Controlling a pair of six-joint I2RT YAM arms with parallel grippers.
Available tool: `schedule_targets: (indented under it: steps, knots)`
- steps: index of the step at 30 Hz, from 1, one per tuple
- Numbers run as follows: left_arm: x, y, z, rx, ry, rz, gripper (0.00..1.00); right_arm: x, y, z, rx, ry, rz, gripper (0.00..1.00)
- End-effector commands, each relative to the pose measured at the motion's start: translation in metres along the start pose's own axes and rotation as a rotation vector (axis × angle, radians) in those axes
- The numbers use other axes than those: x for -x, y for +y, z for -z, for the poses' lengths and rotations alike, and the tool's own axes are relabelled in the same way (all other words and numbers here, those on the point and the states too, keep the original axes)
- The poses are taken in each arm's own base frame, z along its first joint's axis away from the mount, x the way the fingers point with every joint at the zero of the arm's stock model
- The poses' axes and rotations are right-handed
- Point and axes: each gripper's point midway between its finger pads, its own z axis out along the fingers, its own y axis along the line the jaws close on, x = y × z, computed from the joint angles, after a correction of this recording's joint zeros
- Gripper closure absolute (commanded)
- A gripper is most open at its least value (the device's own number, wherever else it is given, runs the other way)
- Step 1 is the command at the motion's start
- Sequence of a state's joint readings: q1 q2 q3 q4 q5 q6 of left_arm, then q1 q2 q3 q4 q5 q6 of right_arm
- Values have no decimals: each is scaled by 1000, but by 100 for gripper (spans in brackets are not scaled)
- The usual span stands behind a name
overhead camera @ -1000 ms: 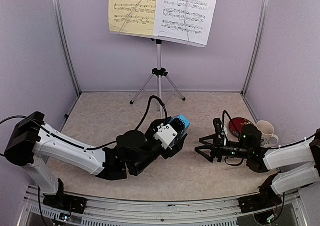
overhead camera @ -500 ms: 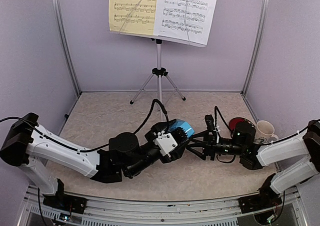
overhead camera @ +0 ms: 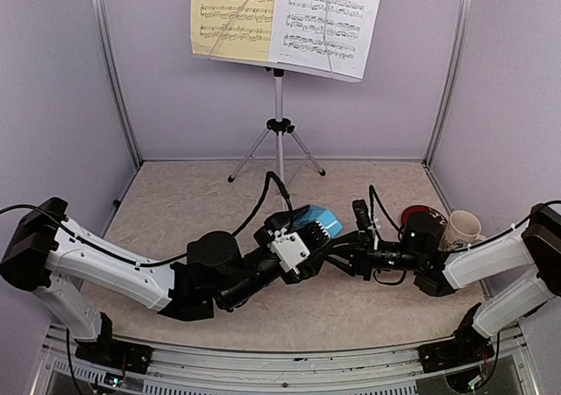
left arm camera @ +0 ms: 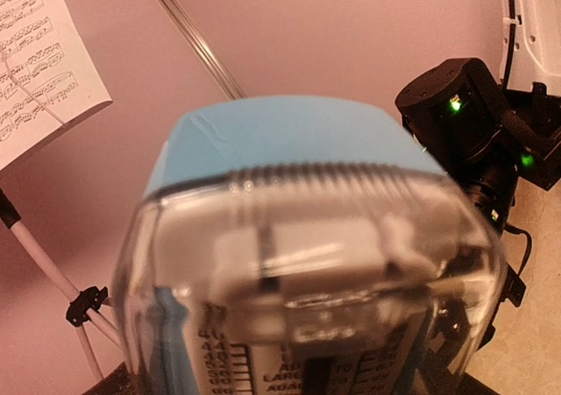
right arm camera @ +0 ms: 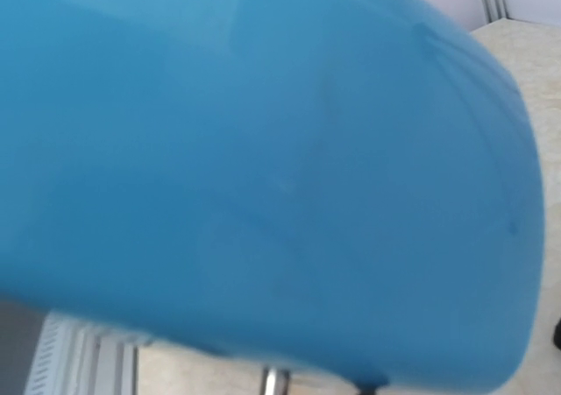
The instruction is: Set up the instrument practice props
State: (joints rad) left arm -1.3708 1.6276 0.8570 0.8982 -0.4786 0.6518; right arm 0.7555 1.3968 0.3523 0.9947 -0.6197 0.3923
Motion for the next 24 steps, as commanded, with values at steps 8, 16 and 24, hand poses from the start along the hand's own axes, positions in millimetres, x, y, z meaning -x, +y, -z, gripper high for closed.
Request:
schedule_targets:
  steps: [8,16,24]
  knots:
    - [41,27,7,77,-145,72,55,23,15,-8,72,-49,-7,88]
    - [37,24,9,65,-142,48,56,27,19,-8,96,-59,-39,100]
    - [31,18,18,40,-153,-6,56,37,20,-7,103,-90,-76,100]
